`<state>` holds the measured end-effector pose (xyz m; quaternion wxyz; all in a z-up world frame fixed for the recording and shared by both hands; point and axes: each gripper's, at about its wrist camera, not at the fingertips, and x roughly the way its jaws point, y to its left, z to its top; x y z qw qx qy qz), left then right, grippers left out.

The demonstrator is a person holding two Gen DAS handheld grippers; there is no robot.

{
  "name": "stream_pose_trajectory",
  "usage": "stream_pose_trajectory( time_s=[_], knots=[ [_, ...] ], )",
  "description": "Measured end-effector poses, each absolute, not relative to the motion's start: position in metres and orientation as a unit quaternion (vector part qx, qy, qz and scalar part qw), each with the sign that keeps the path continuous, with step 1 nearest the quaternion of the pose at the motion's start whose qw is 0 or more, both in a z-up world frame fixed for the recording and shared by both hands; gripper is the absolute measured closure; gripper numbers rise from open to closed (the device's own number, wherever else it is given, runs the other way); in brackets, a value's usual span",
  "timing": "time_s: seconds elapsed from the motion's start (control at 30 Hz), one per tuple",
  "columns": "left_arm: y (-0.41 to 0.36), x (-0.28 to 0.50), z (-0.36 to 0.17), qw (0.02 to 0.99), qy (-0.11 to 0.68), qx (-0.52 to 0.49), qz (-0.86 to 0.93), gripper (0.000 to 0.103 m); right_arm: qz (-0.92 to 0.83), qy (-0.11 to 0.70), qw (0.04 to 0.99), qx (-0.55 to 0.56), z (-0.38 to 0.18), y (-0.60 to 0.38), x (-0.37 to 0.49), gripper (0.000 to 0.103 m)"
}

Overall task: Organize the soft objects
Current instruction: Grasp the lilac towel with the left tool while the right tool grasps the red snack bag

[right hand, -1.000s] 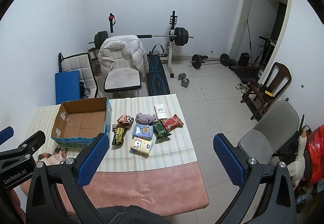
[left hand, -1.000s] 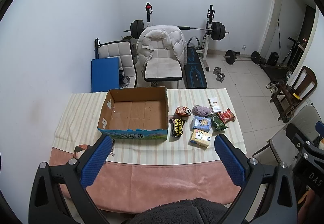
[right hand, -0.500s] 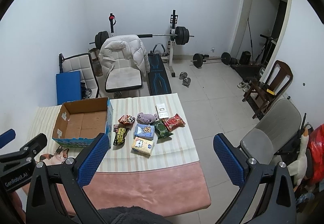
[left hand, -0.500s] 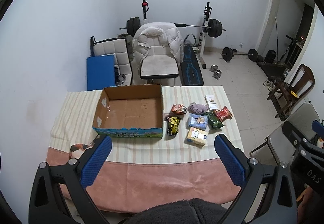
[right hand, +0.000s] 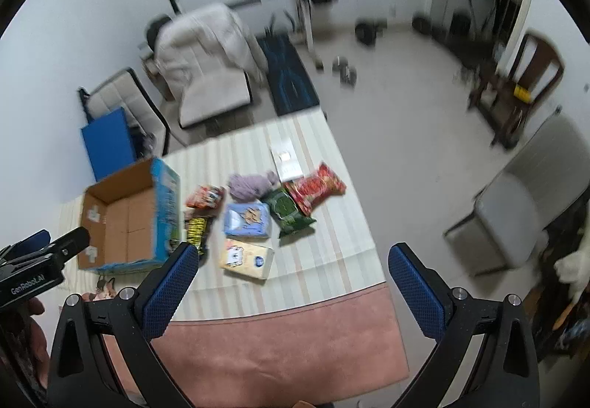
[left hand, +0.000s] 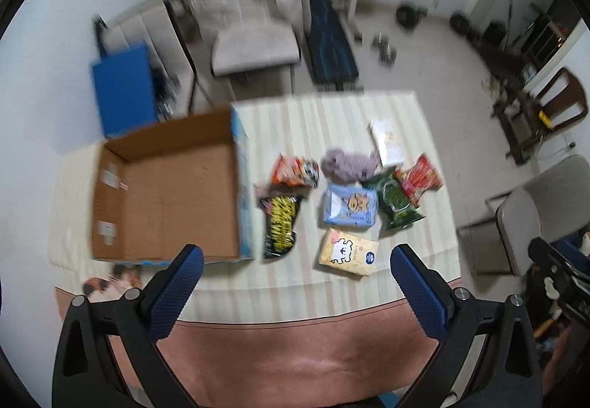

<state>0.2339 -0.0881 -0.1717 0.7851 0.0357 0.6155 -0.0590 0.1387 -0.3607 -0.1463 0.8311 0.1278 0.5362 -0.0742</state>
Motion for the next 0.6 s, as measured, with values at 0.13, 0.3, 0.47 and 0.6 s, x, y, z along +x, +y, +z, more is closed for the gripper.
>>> stream_pose_trajectory(
  time_s=[0.13,0.3,0.47,0.6],
  knots=[
    [-0.106,0.294,-0.242,0.734,0.677,0.001,-0.051,0.000,-0.075,0.608,0.766,0.194,-0.248,-0.413,0.217,0.000],
    [-0.130,0.345,-0.308,0.698,0.715,0.007,-0.040,0.000,-0.092,0.650,0.712,0.249,-0.347,-0.451,0.290,0.000],
    [-0.145,0.384,-0.356,0.658,0.752,-0.015,-0.030,0.000,-0.105,0.684,0.652,0.310,-0.424,-0.460,0.338,0.000],
    [-0.149,0.406,-0.387,0.625,0.779,-0.051,-0.027,0.000,-0.113,0.699,0.616,0.347,-0.465,-0.455,0.357,0.000]
  ],
)
